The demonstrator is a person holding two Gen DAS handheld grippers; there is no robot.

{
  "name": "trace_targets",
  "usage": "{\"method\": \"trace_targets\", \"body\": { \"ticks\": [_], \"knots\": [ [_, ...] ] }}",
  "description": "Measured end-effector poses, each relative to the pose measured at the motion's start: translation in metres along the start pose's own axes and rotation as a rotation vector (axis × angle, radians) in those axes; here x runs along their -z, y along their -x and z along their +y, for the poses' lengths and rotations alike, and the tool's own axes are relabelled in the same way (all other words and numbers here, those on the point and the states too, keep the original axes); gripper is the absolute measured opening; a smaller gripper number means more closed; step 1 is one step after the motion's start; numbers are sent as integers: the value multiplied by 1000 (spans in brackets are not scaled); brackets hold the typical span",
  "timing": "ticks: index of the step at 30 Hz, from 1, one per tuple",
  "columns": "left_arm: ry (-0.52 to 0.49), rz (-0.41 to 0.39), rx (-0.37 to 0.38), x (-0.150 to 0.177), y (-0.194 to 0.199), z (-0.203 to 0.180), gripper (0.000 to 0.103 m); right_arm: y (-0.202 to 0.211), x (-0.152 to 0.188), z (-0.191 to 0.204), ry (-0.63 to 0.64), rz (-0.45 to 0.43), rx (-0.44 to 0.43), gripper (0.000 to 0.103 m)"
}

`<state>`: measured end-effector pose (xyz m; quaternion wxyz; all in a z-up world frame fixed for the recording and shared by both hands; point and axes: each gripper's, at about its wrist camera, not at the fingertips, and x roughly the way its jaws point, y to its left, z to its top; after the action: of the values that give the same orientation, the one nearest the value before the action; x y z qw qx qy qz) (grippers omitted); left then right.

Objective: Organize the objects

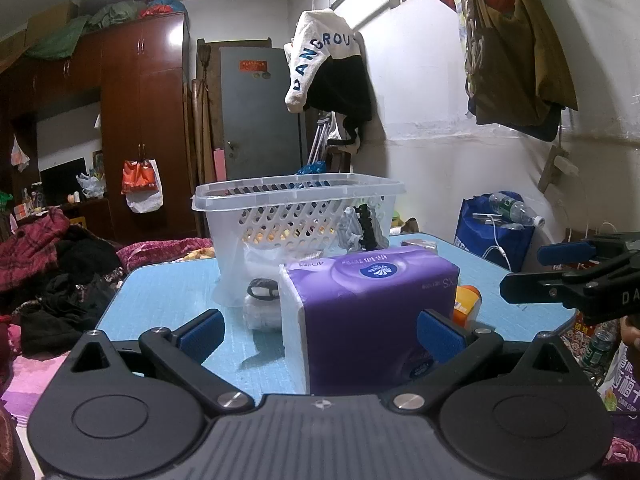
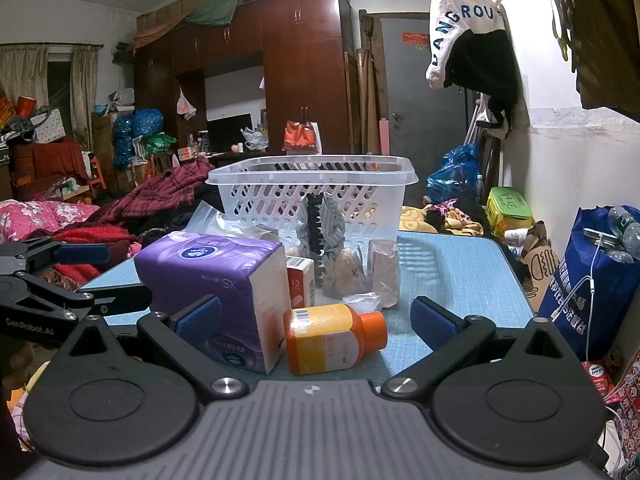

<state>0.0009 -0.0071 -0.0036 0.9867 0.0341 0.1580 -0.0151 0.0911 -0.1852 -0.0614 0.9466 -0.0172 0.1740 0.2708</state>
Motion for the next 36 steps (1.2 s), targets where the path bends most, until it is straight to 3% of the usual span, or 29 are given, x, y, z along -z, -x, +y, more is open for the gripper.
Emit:
{"method": "trace_targets", "body": {
  "ticks": [36],
  "knots": [
    [5,9,18,2,-2,2,103,0,0,-1,-2,3,1,103]
  ]
}}
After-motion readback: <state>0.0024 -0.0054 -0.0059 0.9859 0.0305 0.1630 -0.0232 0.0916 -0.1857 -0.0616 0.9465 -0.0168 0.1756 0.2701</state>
